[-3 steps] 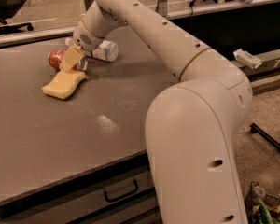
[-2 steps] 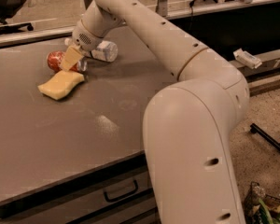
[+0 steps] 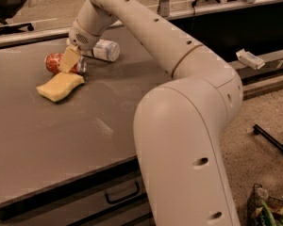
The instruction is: Pick coke can
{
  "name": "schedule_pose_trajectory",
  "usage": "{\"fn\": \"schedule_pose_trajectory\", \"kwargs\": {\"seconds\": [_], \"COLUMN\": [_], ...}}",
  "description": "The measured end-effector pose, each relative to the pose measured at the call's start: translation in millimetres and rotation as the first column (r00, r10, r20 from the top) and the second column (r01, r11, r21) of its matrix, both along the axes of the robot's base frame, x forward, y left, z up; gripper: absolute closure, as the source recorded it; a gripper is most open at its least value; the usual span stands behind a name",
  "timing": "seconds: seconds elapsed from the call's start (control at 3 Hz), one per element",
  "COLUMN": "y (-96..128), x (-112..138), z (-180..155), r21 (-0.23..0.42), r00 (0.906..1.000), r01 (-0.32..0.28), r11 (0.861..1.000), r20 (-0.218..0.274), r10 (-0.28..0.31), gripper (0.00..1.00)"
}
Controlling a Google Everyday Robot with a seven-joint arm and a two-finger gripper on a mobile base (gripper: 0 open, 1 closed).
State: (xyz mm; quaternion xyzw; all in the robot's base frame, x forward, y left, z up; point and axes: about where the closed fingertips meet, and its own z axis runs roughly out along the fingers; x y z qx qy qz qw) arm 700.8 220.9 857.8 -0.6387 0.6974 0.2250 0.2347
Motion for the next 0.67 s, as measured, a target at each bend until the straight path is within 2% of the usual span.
{"fn": "schedule_pose_trajectory", "kwargs": {"seconds": [0.33, 0.67], "y": [-6, -19], "x": [1, 4], "z": [13, 45], "r21": [0.062, 0.132], "r00": [0.9999, 0.9983], "r01": [0.013, 0.039], "r11": [0.998, 0.990], "r20": [0.002, 0.037], "r10": [-0.013, -0.045], "gripper": [1.00, 1.00]}}
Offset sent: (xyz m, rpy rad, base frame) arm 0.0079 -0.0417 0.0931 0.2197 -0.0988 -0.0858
